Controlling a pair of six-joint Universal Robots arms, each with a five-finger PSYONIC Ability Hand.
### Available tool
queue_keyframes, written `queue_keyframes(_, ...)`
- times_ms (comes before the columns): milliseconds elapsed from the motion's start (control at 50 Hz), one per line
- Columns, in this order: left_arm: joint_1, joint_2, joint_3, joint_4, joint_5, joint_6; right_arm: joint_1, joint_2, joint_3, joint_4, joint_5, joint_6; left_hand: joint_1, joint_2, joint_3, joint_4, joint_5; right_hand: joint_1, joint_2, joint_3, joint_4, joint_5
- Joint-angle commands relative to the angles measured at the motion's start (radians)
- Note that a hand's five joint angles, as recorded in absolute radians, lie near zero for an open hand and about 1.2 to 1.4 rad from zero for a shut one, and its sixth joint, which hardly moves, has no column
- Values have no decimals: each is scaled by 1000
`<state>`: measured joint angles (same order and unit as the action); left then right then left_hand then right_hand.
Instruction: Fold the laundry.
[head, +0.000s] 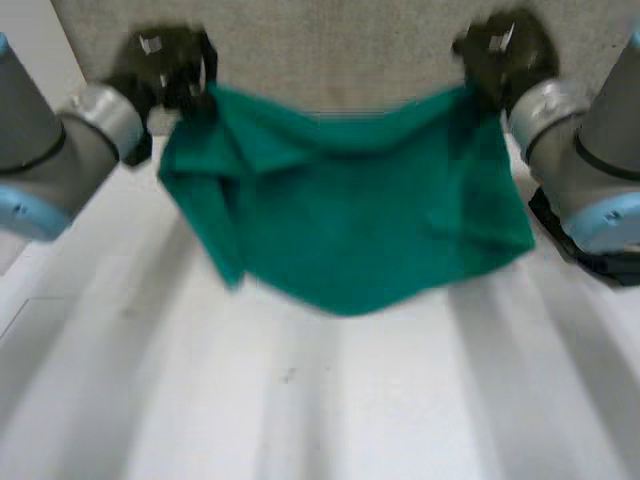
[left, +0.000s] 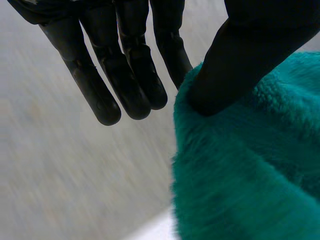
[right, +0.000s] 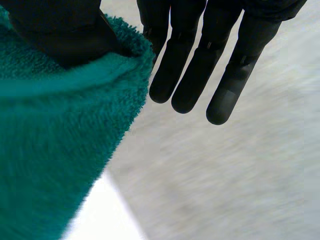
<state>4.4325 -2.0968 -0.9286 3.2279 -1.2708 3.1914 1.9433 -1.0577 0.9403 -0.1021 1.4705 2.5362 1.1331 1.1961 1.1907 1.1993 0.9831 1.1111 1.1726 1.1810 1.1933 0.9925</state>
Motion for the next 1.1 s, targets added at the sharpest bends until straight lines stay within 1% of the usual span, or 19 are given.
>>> queue_keyframes(20,-2,78,67,257,-99,-105,-1,-112,46,-390,2,-1,263,200,206,197,239,285,224,215,203,229)
queue_keyframes(80,16,174,1,253,-111,-151,-1,-142,80,-377,-44,1,263,200,206,197,239,285,224,215,203,229)
queue_keyframes(100,25,211,-43,241,-102,-156,-1,-151,109,-358,-80,1,263,200,206,197,239,285,224,215,203,229)
queue_keyframes(200,47,264,-191,168,-61,-154,-3,-162,218,-245,-156,1,263,200,206,197,239,285,224,215,203,229)
queue_keyframes(320,70,267,-351,47,-25,-146,0,-160,328,-91,-206,-11,263,200,206,197,239,285,224,215,203,229)
queue_keyframes(380,99,238,-420,-8,-25,-98,2,-140,370,-28,-214,-19,263,200,206,197,239,285,224,215,203,229)
queue_keyframes(400,102,221,-432,-14,-25,-76,2,-105,385,-15,-216,-28,263,200,206,197,239,285,224,215,203,229)
queue_keyframes(420,103,172,-446,-17,-27,-20,2,-81,390,-10,-216,-34,263,200,206,197,239,285,224,215,203,229)
queue_keyframes(500,111,45,-435,-22,-35,131,11,37,371,-8,-191,-65,263,200,206,197,239,285,224,215,203,229)
queue_keyframes(560,93,-58,-385,-26,-38,237,37,94,344,-13,-164,-70,263,200,206,197,239,285,224,215,203,229)
queue_keyframes(620,77,-132,-339,-30,-39,280,66,139,316,-11,-110,-67,263,200,206,197,239,285,224,215,203,229)
queue_keyframes(640,65,-170,-311,-30,-45,288,84,162,301,-11,-69,-68,200,137,142,133,175,285,224,215,203,229)
queue_keyframes(720,48,-207,-259,-30,-91,291,115,180,287,-16,-1,-65,-287,-350,-345,-353,-312,285,224,215,203,229)
queue_keyframes(760,45,-209,-256,-30,-111,289,120,180,290,-22,10,-62,-323,-386,-381,-390,-348,285,224,215,203,229)
queue_keyframes(820,42,-181,-275,-31,-130,283,121,173,304,-39,16,-57,-452,-515,-510,-519,-477,285,224,215,203,229)
queue_keyframes(900,39,-43,-377,-27,-121,280,117,162,321,-44,17,-42,-444,-507,-502,-510,-469,285,224,215,203,229)
queue_keyframes(1000,16,116,-550,-7,-121,283,114,148,339,-44,17,-8,-309,-372,-367,-376,-334,285,224,215,203,229)
queue_keyframes(1040,-5,180,-637,0,-119,283,112,142,348,-44,17,9,-157,-220,-215,-223,-182,285,224,215,203,229)
queue_keyframes(1100,-30,224,-738,18,-114,288,109,131,357,-42,19,13,-127,-190,-185,-193,-152,285,224,215,203,229)
